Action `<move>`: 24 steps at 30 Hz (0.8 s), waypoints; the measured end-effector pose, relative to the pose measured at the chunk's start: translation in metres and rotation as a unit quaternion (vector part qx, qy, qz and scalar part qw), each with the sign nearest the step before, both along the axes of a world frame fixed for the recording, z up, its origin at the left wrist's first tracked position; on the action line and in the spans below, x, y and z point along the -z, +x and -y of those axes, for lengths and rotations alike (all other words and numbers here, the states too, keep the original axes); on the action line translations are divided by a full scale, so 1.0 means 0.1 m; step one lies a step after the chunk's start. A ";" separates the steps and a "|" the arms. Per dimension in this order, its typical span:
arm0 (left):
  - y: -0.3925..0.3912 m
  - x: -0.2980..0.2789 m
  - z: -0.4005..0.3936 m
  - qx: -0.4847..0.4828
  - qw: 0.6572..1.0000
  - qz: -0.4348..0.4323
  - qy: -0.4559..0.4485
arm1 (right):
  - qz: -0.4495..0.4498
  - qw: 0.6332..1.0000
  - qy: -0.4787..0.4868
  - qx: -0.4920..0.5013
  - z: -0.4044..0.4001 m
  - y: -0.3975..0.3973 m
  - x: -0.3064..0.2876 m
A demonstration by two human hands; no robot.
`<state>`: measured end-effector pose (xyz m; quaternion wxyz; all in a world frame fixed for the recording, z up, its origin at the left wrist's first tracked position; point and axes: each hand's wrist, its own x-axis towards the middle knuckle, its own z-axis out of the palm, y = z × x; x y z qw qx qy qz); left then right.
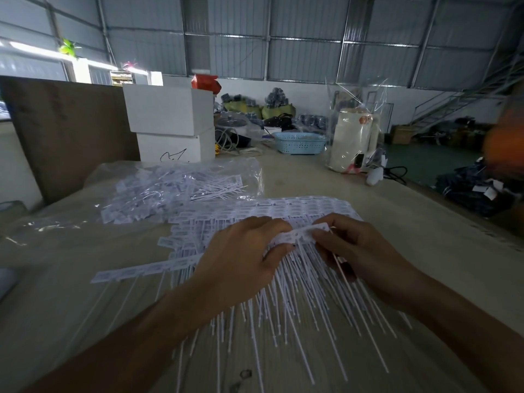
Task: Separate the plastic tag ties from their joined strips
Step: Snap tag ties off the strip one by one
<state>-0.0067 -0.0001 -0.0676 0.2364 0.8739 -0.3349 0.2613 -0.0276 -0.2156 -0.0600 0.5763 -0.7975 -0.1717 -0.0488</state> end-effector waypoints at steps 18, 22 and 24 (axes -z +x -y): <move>-0.12 -0.08 0.01 -0.004 0.999 0.030 0.035 | 0.159 0.979 -0.125 -0.001 0.02 -0.04 -0.01; -0.08 -0.07 0.01 -0.005 1.000 -0.016 0.019 | 0.159 0.981 -0.115 -0.010 0.03 -0.03 -0.02; -0.05 -0.08 0.01 0.007 0.999 -0.051 -0.002 | 0.164 0.979 -0.118 -0.013 0.03 -0.03 -0.01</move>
